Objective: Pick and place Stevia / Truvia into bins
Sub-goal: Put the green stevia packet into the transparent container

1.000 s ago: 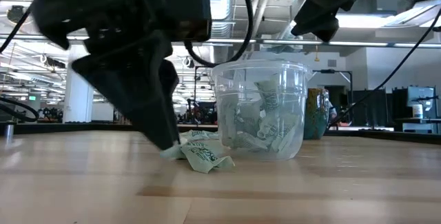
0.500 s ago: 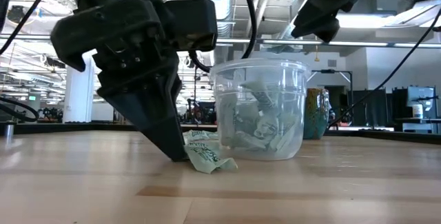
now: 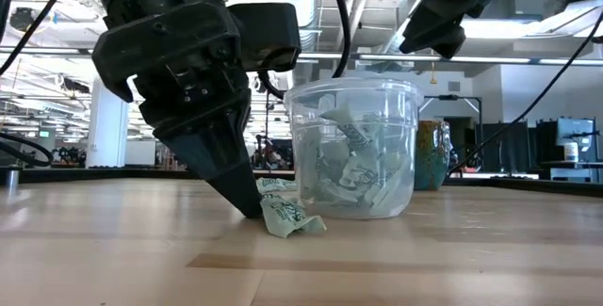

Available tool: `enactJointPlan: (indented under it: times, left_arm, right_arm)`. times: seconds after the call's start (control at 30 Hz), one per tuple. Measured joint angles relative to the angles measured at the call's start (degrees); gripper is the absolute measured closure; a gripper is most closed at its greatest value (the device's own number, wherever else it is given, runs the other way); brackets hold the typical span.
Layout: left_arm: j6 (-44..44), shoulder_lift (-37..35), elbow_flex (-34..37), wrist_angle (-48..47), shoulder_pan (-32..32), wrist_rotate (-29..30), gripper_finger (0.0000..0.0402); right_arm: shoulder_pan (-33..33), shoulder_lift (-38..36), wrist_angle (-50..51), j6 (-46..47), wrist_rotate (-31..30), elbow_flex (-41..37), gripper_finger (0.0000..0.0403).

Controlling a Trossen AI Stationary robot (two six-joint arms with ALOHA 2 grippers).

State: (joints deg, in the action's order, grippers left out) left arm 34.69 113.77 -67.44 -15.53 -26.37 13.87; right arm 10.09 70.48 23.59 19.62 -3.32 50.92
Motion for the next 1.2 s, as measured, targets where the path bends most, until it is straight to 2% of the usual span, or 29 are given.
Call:
enactJointPlan:
  times: [0.43, 0.63, 0.77, 0.87, 0.97, 1.1, 1.2]
  left_arm:
    - [1.94, -7.43, 0.24, -6.55, 0.02, 3.88, 0.0400]
    - [2.35, -12.87, 0.24, -8.52, -0.09, 4.31, 0.0401]
    - [3.59, -17.90, 0.23, -11.78, -0.97, 7.86, 0.0401]
    - [1.92, -21.13, 0.22, -9.27, -1.15, 10.28, 0.0401]
    - [-3.06, -22.15, 0.09, -1.89, -0.63, 9.70, 0.0401]
    - [-7.75, -20.84, 0.04, 5.97, 0.91, 3.94, 0.0401]
    - [-8.48, -18.89, 0.11, 6.35, 2.30, 0.70, 0.0401]
  right_arm:
    - [0.00, 0.00, 0.15, -0.07, 0.01, 0.00, 0.0287]
    - [0.00, 0.00, 0.36, -0.07, 0.19, 0.00, 0.0287]
    - [0.07, 0.00, 0.39, -0.07, 0.21, 0.00, 0.0287]
    - [0.03, 0.00, 0.39, -0.10, 0.21, 0.00, 0.0287]
    - [0.00, 0.00, 0.39, -0.40, 0.20, 0.00, 0.0287]
    - [-0.07, 0.00, 0.39, -0.57, -0.01, 0.00, 0.0287]
    - [-0.07, 0.00, 0.29, -0.55, -0.03, 0.00, 0.0287]
